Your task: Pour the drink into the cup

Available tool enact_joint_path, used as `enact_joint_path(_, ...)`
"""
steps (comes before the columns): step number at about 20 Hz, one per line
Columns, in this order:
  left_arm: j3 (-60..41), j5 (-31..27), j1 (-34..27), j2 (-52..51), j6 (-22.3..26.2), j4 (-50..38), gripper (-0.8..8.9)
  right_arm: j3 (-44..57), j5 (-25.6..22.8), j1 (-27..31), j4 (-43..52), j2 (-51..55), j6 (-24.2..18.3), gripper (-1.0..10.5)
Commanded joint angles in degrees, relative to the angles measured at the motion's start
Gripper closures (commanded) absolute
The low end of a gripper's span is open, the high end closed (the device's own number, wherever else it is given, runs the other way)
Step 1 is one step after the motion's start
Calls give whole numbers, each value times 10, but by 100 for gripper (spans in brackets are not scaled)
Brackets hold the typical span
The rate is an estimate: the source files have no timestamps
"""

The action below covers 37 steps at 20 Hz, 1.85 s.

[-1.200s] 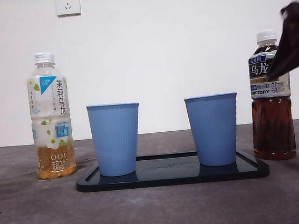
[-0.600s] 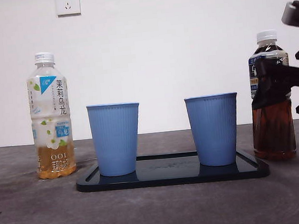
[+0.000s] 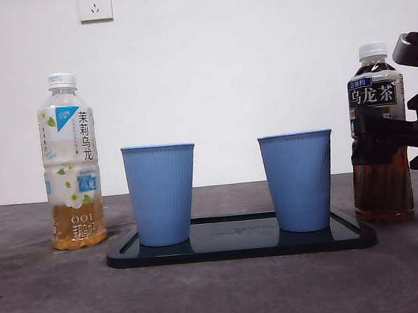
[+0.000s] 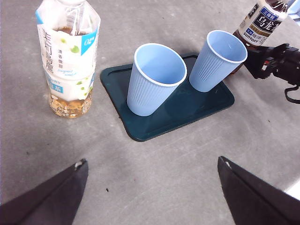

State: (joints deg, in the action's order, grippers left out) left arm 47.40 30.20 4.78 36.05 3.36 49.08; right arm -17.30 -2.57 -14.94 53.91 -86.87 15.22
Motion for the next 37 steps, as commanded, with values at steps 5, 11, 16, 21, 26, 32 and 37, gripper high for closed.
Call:
enact_joint_path(5, 12, 3, 1, 2, 3, -6, 368, -1, -5, 13, 51, -41, -10, 607)
enact_joint_path(11, 12, 3, 1, 2, 3, -3, 371, -1, -2, 17, 82, -41, -12, 777)
enact_joint_path(16, 12, 3, 1, 2, 3, -4, 371, -1, 26, 17, 91, -37, -24, 863)
enact_joint_path(21, 12, 3, 1, 2, 3, -5, 371, -3, 24, 19, 50, 37, -34, 888)
enact_joint_path(26, 12, 3, 1, 2, 3, -7, 371, -44, 24, 33, -143, 153, -71, 891)
enact_joint_path(32, 12, 3, 1, 2, 3, -8, 371, -213, 10, 34, -508, 233, -181, 892)
enact_joint_path(37, 12, 3, 2, 2, 3, -8, 371, -353, -18, 33, -745, 233, -296, 893)
